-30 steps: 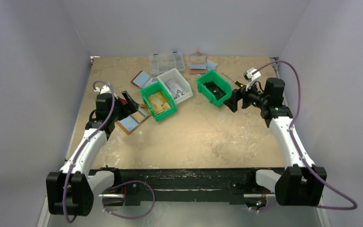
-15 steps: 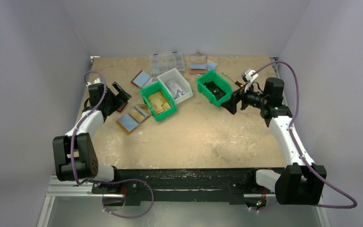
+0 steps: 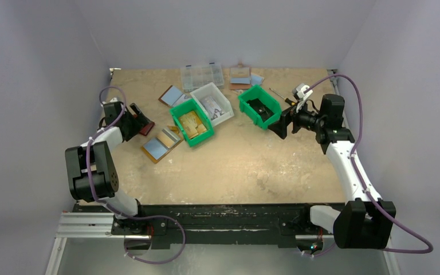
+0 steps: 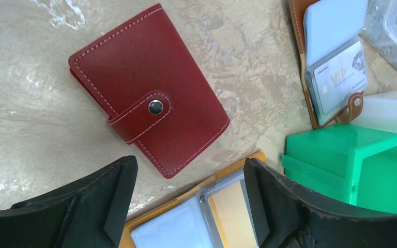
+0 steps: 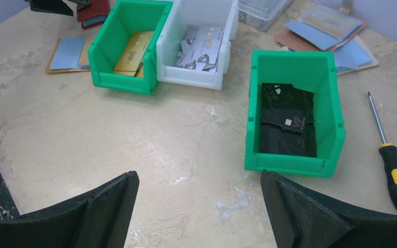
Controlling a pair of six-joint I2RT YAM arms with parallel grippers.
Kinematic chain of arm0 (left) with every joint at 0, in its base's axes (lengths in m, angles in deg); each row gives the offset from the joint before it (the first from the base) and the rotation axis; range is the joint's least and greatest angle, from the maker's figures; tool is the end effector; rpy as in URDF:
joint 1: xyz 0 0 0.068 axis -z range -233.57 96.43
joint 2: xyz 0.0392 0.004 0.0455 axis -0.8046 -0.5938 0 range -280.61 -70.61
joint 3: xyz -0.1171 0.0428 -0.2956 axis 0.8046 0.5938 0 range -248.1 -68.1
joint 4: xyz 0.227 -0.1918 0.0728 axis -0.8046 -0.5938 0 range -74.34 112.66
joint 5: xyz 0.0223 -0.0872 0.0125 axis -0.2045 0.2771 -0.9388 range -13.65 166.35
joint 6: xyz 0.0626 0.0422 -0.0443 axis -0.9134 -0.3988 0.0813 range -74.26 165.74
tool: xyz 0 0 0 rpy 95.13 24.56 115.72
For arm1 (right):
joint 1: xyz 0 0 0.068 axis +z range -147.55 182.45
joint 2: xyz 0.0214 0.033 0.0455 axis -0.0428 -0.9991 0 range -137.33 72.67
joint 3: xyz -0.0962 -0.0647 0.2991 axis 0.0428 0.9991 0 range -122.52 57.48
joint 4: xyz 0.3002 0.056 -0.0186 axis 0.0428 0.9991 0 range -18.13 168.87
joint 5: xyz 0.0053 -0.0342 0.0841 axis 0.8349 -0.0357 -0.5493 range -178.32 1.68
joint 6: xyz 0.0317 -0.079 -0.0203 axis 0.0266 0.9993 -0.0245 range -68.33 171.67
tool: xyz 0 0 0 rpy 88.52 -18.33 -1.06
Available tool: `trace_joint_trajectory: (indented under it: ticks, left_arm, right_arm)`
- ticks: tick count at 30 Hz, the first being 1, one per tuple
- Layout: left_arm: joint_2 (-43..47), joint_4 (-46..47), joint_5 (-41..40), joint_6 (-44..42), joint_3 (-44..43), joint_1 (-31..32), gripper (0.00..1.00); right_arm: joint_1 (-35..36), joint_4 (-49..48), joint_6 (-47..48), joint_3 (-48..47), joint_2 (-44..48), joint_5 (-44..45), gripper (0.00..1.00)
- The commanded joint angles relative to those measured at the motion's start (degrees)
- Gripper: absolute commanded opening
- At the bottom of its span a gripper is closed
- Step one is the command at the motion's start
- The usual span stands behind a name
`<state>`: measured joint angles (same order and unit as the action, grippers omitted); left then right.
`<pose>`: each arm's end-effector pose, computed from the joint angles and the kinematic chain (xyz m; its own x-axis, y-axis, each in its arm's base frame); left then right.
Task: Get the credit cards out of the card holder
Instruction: Pick up the card holder from the center of the board.
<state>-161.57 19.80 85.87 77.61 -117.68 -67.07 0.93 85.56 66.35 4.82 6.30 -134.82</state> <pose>0.3841 0.0791 0.1738 -0.5153 -0.6593 -0.5475 -0.4559 0.7519 -0.4763 0.3068 0.0482 0.3311 -0.2864 -0.1669 -0.9435 -0.7217 0.6853 0.0979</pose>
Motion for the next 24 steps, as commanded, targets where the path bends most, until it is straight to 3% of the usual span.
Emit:
trace_joint_trajectory:
  ticks: [1, 6, 19, 22, 24]
  left_arm:
    - [0.2, 2.0, -0.2, 2.3, -0.3, -0.5, 0.80]
    - [-0.3, 4.2, -1.3, 6.6, 1.5, -0.5, 0.79]
    - [-6.7, 10.3, -1.1, 10.2, 2.5, -0.4, 0.59]
    - [-7.0, 11.4, -1.9, 10.7, 3.2, -0.4, 0.51]
    - [-6.8, 11.6, -2.8, 10.9, 3.4, -0.5, 0.37]
  right_arm:
    - [0.0, -0.5, 1.8, 0.3, -0.1, -1.2, 0.99]
    - [0.0, -0.4, 1.9, 0.3, -0.9, -1.1, 0.99]
    - [-0.1, -0.4, 1.9, 0.5, -0.9, 0.0, 0.99]
    - [-0.1, -0.3, 1.9, 0.6, -0.8, 0.3, 0.99]
    - [-0.1, -0.3, 1.9, 0.6, -0.8, 0.3, 0.99]
